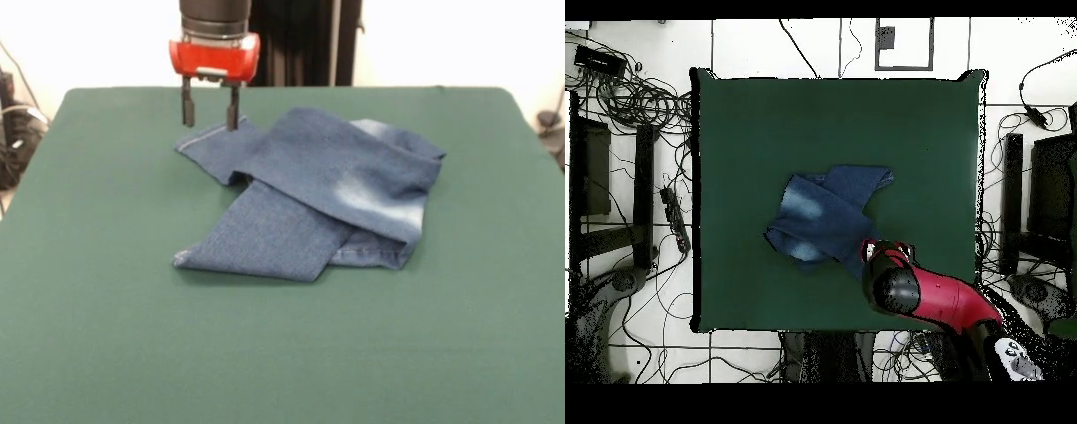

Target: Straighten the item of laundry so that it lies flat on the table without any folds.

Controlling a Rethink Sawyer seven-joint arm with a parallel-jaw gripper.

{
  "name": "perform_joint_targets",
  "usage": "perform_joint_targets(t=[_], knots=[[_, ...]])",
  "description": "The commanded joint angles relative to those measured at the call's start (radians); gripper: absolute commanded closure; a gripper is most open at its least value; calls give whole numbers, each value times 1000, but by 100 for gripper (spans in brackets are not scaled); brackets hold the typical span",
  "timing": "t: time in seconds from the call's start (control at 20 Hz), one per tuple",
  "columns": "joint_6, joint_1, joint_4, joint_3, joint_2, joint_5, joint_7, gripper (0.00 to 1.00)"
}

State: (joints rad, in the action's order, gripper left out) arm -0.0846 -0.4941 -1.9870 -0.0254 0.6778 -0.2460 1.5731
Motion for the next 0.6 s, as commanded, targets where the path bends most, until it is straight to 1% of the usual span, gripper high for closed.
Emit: perform_joint_targets(t=[0.05, 0.2, 0.3, 0.45, 0.6], knots=[[112, 52, -8, 1, -108, -12, 193, 0], [107, 61, -28, 32, -116, 2, 200, 0], [105, 52, -54, 36, -112, 8, 203, 0], [137, 27, -94, 19, -136, 10, 219, 0], [193, 23, -111, 25, -168, 21, 247, 0]])
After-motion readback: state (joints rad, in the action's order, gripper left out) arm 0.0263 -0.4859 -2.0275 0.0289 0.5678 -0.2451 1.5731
